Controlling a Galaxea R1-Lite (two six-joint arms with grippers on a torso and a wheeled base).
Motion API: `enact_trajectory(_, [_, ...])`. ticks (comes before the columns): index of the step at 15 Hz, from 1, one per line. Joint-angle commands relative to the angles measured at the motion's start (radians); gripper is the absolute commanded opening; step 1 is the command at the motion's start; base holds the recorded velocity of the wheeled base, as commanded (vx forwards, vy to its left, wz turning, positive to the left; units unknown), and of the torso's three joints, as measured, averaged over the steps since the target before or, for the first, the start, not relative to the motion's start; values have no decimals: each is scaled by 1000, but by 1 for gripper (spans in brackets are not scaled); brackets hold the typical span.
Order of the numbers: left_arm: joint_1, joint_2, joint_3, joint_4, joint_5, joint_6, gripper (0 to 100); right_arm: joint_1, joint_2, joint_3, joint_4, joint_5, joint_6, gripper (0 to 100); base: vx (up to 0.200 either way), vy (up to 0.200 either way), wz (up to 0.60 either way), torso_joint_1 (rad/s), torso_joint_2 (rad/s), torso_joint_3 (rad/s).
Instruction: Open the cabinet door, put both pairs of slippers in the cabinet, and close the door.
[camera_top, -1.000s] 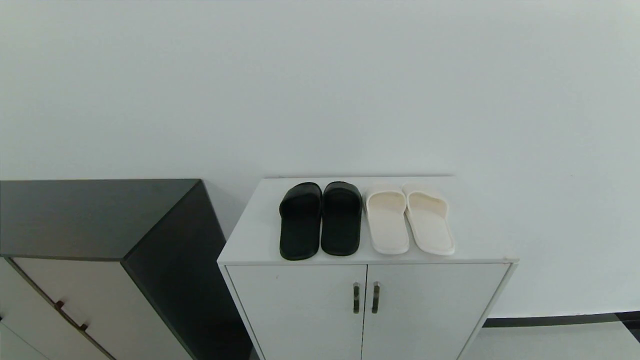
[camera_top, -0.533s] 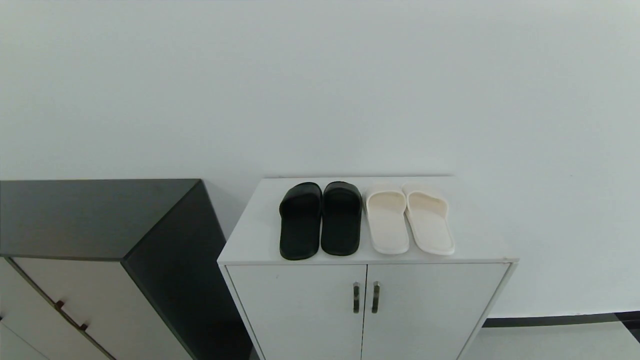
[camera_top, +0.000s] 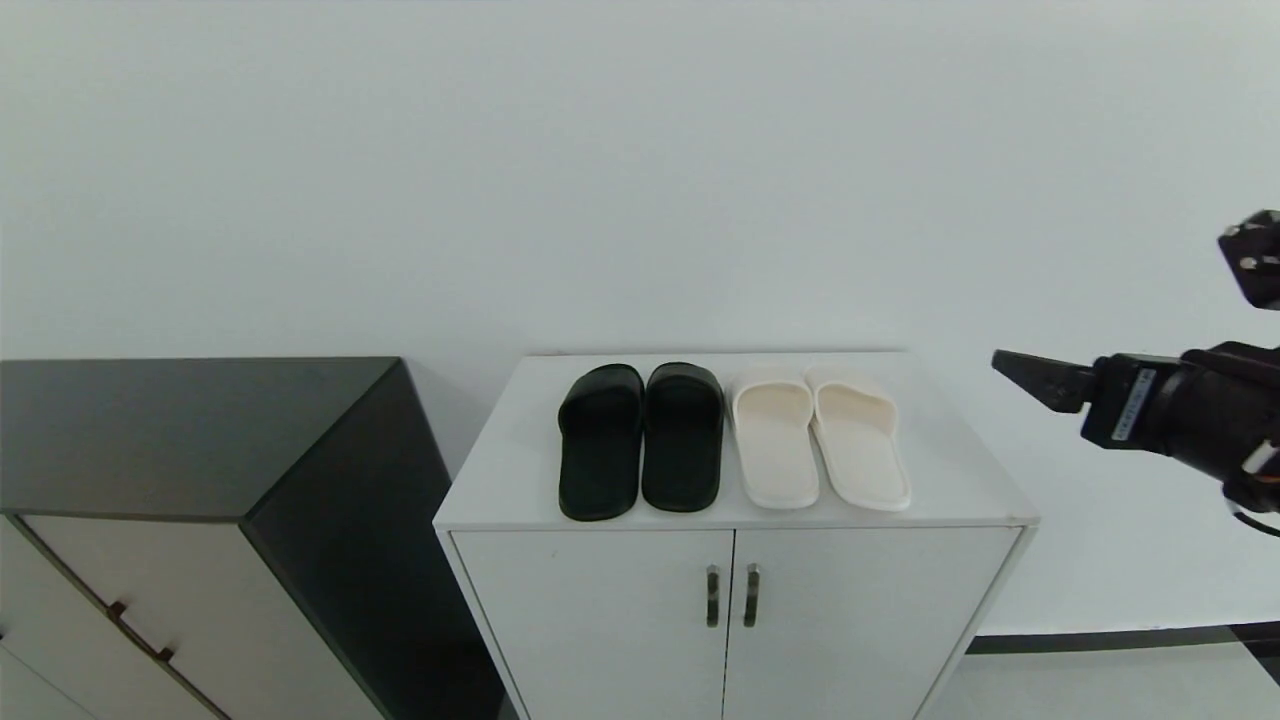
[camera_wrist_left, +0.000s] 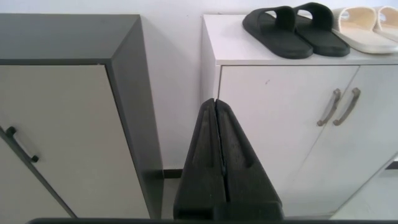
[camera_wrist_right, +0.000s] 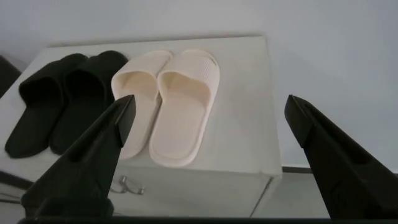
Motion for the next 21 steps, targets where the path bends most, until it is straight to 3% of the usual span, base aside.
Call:
enact_trajectory(1, [1,0,0,0,0,0,0,84,162,-93,-4,-56,3,100,0,0,0,0,0,0])
enact_trajectory(5, [-1,0,0,0,0,0,0,169,259,-101,-19,-85,9,100,0,0,0,0,0,0])
enact_trajectory(10, [-1,0,0,0,0,0,0,202,414,-75,-160,-90,37,100,0,0,0,0,0,0])
enact_trajectory(14, [-1,0,0,0,0,0,0,185,607,-122,-301,-93,35,100,0,0,0,0,0,0])
enact_trajectory(21, [-1,0,0,0,2,-1,0,133,755,-316,-303,-108,20,100,0,0,0,0,0,0])
